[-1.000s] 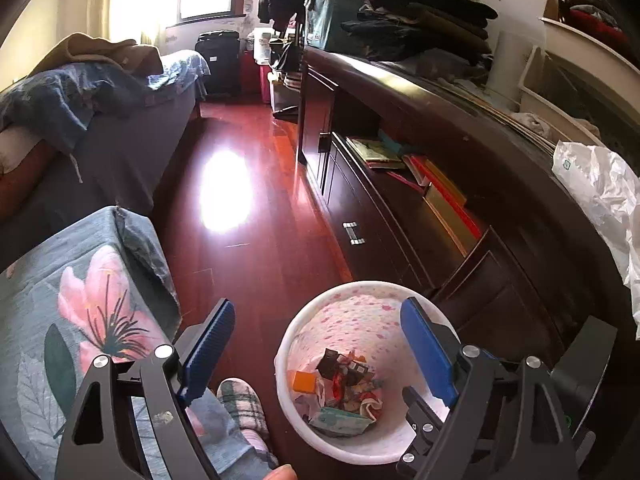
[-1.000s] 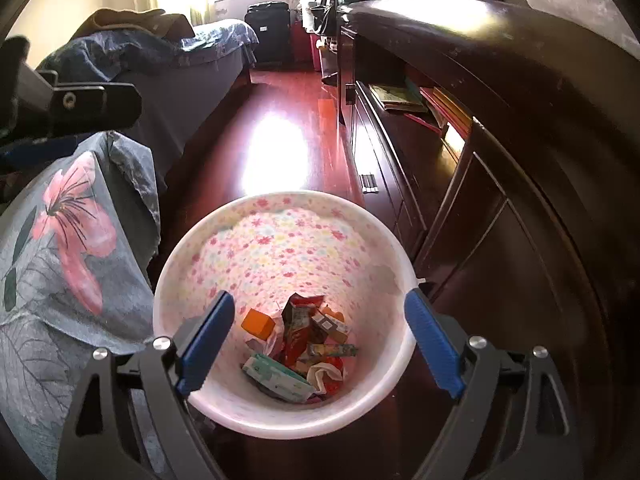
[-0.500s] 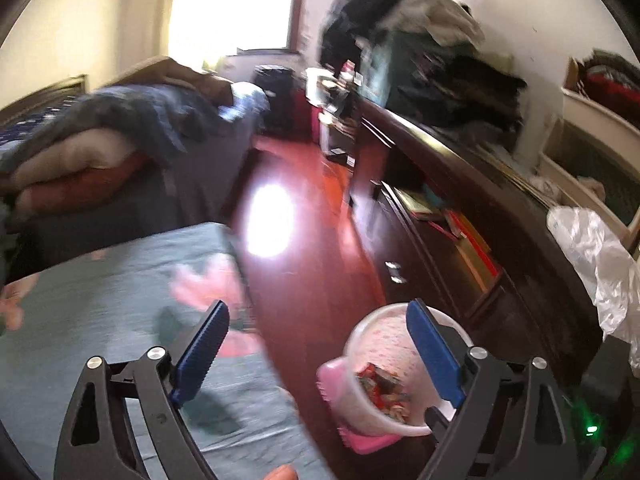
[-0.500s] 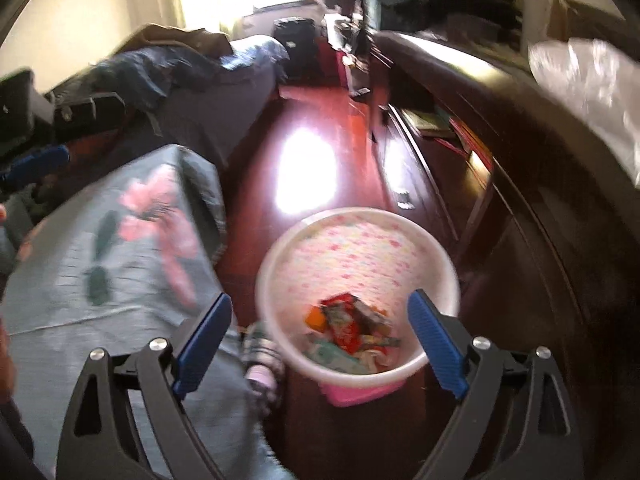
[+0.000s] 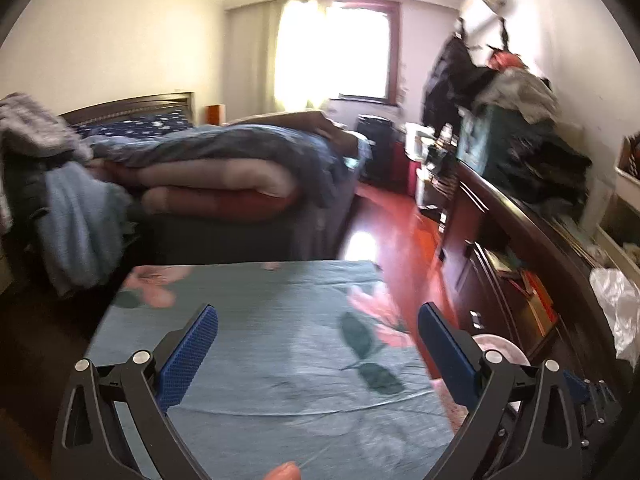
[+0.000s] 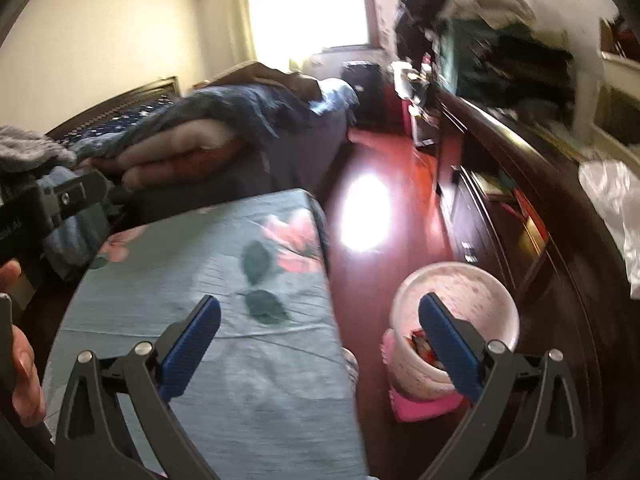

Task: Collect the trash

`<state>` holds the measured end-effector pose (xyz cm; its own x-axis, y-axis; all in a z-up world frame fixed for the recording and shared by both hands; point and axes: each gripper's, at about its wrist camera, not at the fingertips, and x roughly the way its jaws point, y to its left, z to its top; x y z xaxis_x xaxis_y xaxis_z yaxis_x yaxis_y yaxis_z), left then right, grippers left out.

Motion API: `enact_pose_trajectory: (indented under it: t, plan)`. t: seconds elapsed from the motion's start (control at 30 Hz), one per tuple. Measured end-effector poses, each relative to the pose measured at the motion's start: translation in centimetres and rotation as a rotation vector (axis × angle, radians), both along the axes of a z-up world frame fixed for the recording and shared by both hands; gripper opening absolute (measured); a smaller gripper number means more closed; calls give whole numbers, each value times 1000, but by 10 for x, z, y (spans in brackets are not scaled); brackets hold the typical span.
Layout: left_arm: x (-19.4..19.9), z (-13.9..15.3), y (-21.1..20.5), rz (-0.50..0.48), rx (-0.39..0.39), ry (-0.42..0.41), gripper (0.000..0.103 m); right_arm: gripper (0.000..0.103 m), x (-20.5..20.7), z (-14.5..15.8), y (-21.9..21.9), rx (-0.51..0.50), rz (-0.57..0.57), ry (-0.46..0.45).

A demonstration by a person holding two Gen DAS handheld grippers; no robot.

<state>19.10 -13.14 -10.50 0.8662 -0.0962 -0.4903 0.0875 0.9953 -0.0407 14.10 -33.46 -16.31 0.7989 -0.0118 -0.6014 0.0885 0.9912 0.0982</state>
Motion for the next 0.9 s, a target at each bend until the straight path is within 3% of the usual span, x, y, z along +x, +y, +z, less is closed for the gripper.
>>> enact_pose_trajectory:
  t: [0.2,0.5,0.7,0.9]
  plan:
    - [-33,16,51,126,10,-59,99,100,-16,29,52,-59,94,-75]
    - [-81,43,110,227,8,-136,99,100,-44,69,113,-141,162,-185]
    - [-108,61,139,290,23,-189,99,100,-62,99,124,-162,142,-265]
    - [-133,86,148,274,1,-262,99,100,-85,129,122,-164,104,-339]
